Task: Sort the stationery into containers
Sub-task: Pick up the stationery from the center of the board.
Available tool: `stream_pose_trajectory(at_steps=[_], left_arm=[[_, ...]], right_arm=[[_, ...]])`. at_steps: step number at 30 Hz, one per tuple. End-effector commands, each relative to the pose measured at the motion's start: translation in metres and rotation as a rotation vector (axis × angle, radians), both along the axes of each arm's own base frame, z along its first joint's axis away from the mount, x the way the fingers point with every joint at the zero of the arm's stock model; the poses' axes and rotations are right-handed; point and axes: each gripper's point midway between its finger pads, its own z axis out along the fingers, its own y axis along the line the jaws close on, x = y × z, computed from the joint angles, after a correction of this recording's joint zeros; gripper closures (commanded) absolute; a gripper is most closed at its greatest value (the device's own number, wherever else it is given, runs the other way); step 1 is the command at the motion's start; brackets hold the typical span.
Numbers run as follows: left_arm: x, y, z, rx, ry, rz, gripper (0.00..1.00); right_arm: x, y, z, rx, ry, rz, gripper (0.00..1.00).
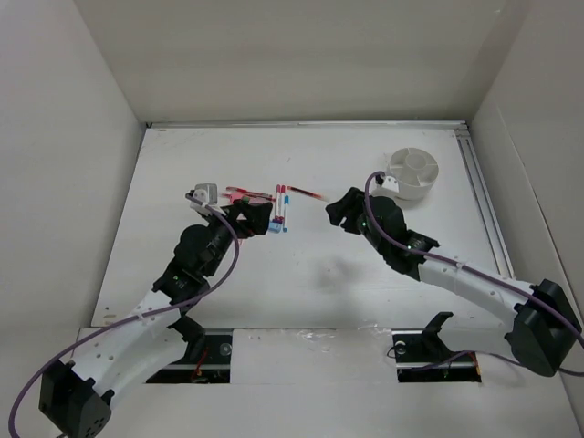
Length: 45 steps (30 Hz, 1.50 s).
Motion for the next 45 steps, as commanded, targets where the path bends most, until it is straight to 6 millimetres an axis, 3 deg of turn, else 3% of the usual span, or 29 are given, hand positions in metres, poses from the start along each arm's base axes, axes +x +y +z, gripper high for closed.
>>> stream_pose_trajectory(at_steps=[1, 3, 10, 11, 13, 15, 17, 19, 21, 22, 25, 28, 31, 35, 45], left_arm=[[0.008, 0.0, 0.043, -0.085, -0.045, 0.038, 0.0], [0.018, 0.01, 0.044, -0.078, 0.029, 0.123, 0.0], [0.011, 0.008, 0.056, -0.207, 0.045, 0.111, 0.0], [0.015, 0.016, 0.057, -0.216, 0.046, 0.132, 0.0], [0.012, 0.018, 0.058, -0.221, 0.039, 0.122, 0.0], [0.013, 0.019, 0.054, -0.164, 0.018, 0.123, 0.0], [0.018, 0.017, 0.046, -0.123, 0.047, 0.126, 0.0], [0.022, 0.012, 0.046, -0.096, 0.049, 0.111, 0.02], [0.027, 0.005, 0.033, -0.058, 0.085, 0.091, 0.25], [0.03, 0.002, 0.029, -0.061, 0.097, 0.091, 0.52], [0.04, -0.013, 0.009, -0.022, 0.171, 0.074, 0.74], [0.045, -0.023, -0.014, 0.085, 0.257, 0.126, 0.84], [0.047, -0.022, -0.025, 0.098, 0.283, 0.16, 0.82], [0.062, -0.023, -0.032, 0.172, 0.348, 0.209, 0.68], [0.109, -0.051, -0.077, 0.324, 0.498, 0.26, 0.67]], right_arm=[[-0.001, 0.01, 0.018, 0.056, -0.042, 0.033, 0.37], [-0.001, 0.009, 0.018, 0.054, -0.044, 0.024, 0.37], [-0.002, 0.0, 0.03, 0.069, -0.076, -0.006, 0.41], [-0.002, 0.0, 0.03, 0.069, -0.076, -0.007, 0.54], [-0.002, -0.001, 0.033, 0.076, -0.082, -0.007, 0.69], [-0.004, -0.002, 0.032, 0.076, -0.082, -0.007, 0.92], [-0.002, -0.005, 0.032, 0.071, -0.086, -0.025, 1.0], [0.0, -0.008, 0.032, 0.067, -0.091, -0.045, 1.0], [0.001, -0.007, 0.023, 0.04, -0.063, -0.044, 1.0], [0.002, -0.004, 0.024, 0.044, -0.062, -0.034, 1.0], [0.003, -0.008, 0.022, 0.029, -0.057, -0.054, 1.0], [0.004, -0.009, 0.02, 0.017, -0.049, -0.065, 1.0], [0.005, -0.008, 0.016, 0.009, -0.042, -0.064, 1.0], [0.009, -0.007, 0.009, -0.008, -0.019, -0.077, 1.0], [0.015, -0.024, 0.006, -0.024, 0.014, -0.135, 1.0]])
